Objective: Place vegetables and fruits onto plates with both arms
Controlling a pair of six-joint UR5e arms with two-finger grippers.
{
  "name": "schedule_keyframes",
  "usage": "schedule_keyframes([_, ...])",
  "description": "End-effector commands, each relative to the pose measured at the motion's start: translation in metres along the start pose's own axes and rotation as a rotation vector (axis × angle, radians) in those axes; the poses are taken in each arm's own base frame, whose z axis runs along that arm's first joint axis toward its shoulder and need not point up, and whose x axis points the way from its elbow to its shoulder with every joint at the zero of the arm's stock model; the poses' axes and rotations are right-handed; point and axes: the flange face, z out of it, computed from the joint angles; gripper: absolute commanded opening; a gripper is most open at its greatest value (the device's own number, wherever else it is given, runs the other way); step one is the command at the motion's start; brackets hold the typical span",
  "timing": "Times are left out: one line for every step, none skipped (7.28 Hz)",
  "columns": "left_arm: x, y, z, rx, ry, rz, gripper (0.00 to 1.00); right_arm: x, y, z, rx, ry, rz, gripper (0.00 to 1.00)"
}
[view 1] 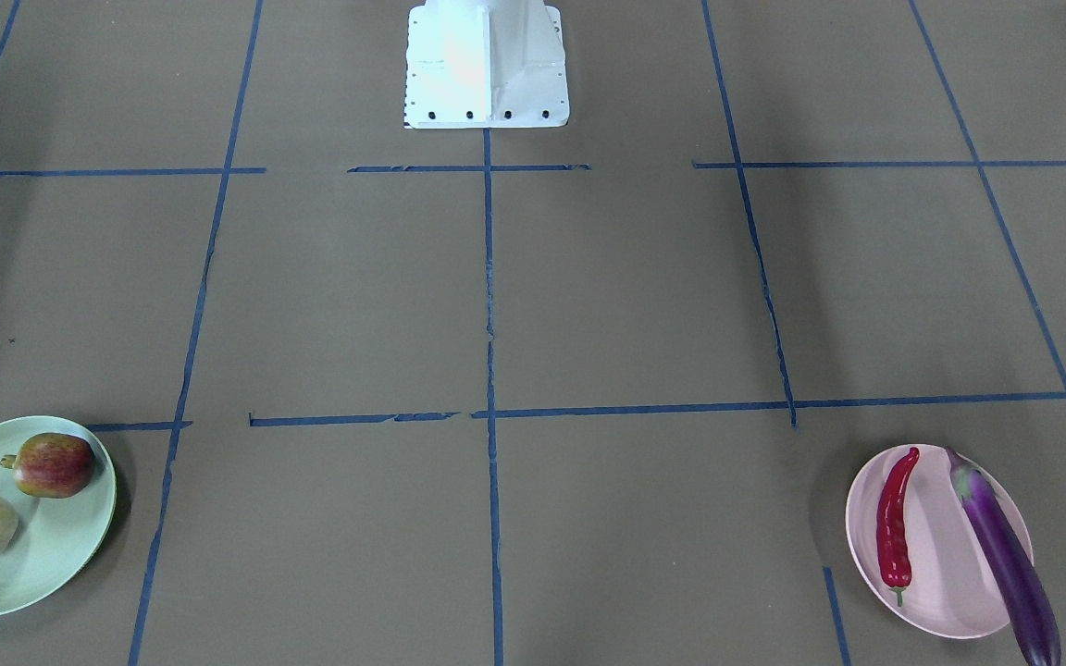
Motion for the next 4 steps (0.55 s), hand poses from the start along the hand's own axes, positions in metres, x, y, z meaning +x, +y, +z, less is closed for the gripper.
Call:
schedule_keyframes([-0.0012,-0.0011,-0.0014,0.001,-0.027,0.002,1.00,-0.0012,-0.0020,-0.0016,0.004,0.001,-0.003,1.00])
schedule_keyframes([-0.0017,0.0003,-0.0006,0.000,-0.025,0.003,1.00,-0.0009,-0.0042,-0.0011,0.013,0.004,-0.013,1.00])
schedule_keyframes([-0.0017,0.0004,-0.0006,0.000,-0.025,0.001,1.00,0.0016,-0.0044,0.0004,0.031,0.008,-0.024,1.00])
schedule_keyframes([-0.0017,0.0004,-0.0006,0.000,-0.025,0.001,1.00,0.0008,-0.0048,-0.0003,0.035,0.008,-0.025,1.00])
